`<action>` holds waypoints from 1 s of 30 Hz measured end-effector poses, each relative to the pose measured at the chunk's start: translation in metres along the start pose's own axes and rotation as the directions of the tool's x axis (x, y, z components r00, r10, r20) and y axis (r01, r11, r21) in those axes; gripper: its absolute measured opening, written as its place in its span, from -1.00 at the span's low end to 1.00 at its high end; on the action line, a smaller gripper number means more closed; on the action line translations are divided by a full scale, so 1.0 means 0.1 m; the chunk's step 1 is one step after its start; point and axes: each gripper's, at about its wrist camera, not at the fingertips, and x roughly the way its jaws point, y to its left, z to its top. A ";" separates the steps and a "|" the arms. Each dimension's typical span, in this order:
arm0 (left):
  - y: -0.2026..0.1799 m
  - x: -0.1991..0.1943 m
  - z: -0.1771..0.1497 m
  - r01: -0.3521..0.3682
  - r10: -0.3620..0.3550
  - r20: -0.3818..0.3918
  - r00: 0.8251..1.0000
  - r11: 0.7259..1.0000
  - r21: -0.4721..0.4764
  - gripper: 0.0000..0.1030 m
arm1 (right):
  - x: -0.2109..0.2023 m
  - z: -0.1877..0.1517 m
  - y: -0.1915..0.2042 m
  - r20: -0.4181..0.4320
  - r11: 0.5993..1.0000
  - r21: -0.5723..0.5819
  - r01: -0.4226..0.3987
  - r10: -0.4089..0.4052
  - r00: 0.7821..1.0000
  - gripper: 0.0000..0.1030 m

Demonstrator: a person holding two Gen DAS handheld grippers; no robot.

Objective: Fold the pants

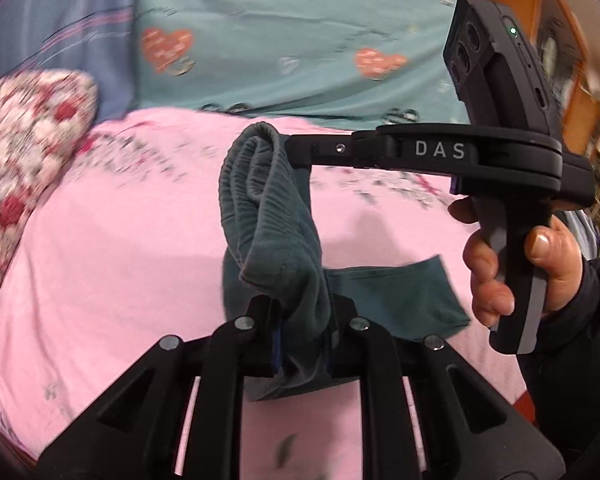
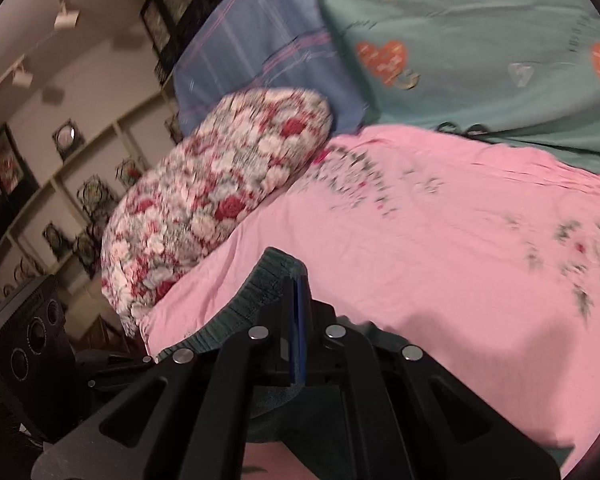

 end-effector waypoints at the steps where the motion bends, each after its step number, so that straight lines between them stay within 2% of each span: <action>1: -0.20 0.05 0.04 0.027 -0.027 -0.007 1.000 0.999 0.034 -0.73 | -0.19 -0.05 -0.13 0.033 1.000 0.028 0.007 -0.008 0.999 -0.98; 5: -0.92 0.30 0.06 0.115 -0.106 -0.065 0.992 0.981 0.159 -0.72 | -0.81 -0.36 -0.63 0.121 0.990 0.137 0.046 -0.063 0.991 -0.98; 7: -1.21 0.48 0.01 0.146 -0.127 -0.102 0.987 0.967 0.207 -0.71 | -1.02 -0.57 -0.91 0.140 0.977 0.204 0.056 -0.086 0.986 -0.98; 9: -1.48 0.75 -0.07 0.195 -0.158 -0.170 0.973 0.954 0.229 -0.68 | -1.16 -0.81 -1.19 0.133 0.959 0.271 0.086 -0.126 0.983 -0.98; 10: -1.56 0.86 -0.11 0.221 -0.176 -0.199 0.964 0.947 0.232 -0.58 | -1.21 -0.95 -1.35 0.124 0.947 0.304 0.104 -0.148 0.981 -0.98; 13: -1.72 1.21 -0.26 0.260 -0.187 -0.286 0.940 0.935 0.242 -0.51 | -1.24 -1.37 -1.79 0.070 0.898 0.412 0.155 -0.201 0.977 -0.98; 14: -1.69 1.30 -0.29 0.270 -0.191 -0.316 0.929 0.936 0.228 -0.51 | -1.22 -1.48 -1.88 0.045 0.885 0.429 0.179 -0.219 0.975 -0.97; 16: -1.61 1.36 -0.30 0.270 -0.187 -0.343 0.920 0.939 0.213 -0.47 | -1.20 -1.68 -2.08 -0.006 0.849 0.479 0.222 -0.250 0.968 -0.88; 17: -1.56 1.32 -0.28 0.263 -0.183 -0.334 0.925 0.941 0.214 -0.40 | -1.21 -1.76 -2.15 -0.018 0.833 0.503 0.231 -0.257 0.966 -0.80; 18: -1.51 1.26 -0.25 0.254 -0.179 -0.315 0.932 0.943 0.215 -0.12 | -1.25 -1.81 -2.19 -0.015 0.821 0.521 0.232 -0.263 0.965 -0.56; 19: -1.43 1.16 -0.22 0.236 -0.170 -0.285 0.943 0.948 0.216 0.11 | -1.28 -1.83 -2.19 -0.006 0.819 0.525 0.233 -0.270 0.963 -0.44; 21: -1.31 0.97 -0.18 0.209 -0.155 -0.246 0.957 0.955 0.210 0.21 | -1.38 -1.82 -2.11 0.018 0.819 0.523 0.236 -0.287 0.958 -0.27; 22: -1.26 0.89 -0.16 0.198 -0.149 -0.231 0.961 0.959 0.205 0.24 | -1.43 -1.81 -2.07 0.031 0.820 0.524 0.231 -0.289 0.957 -0.15; 25: -1.02 0.69 -0.19 0.117 -0.077 -0.200 0.977 0.973 0.197 0.31 | -1.55 -1.82 -1.92 0.031 0.820 0.526 0.227 -0.285 0.958 -0.12; 26: -0.91 0.72 -0.21 0.085 -0.045 -0.207 0.977 0.978 0.190 0.31 | -1.55 -1.82 -1.85 0.006 0.822 0.512 0.249 -0.293 0.956 -0.09; 28: -0.74 0.82 -0.24 0.043 -0.004 -0.231 0.973 0.986 0.163 0.30 | -1.52 -1.84 -1.70 -0.055 0.824 0.467 0.321 -0.335 0.941 0.18; 30: -0.61 0.95 -0.29 0.029 0.006 -0.267 0.964 0.991 0.129 0.27 | -1.49 -1.87 -1.64 -0.085 0.816 0.441 0.374 -0.377 0.922 0.20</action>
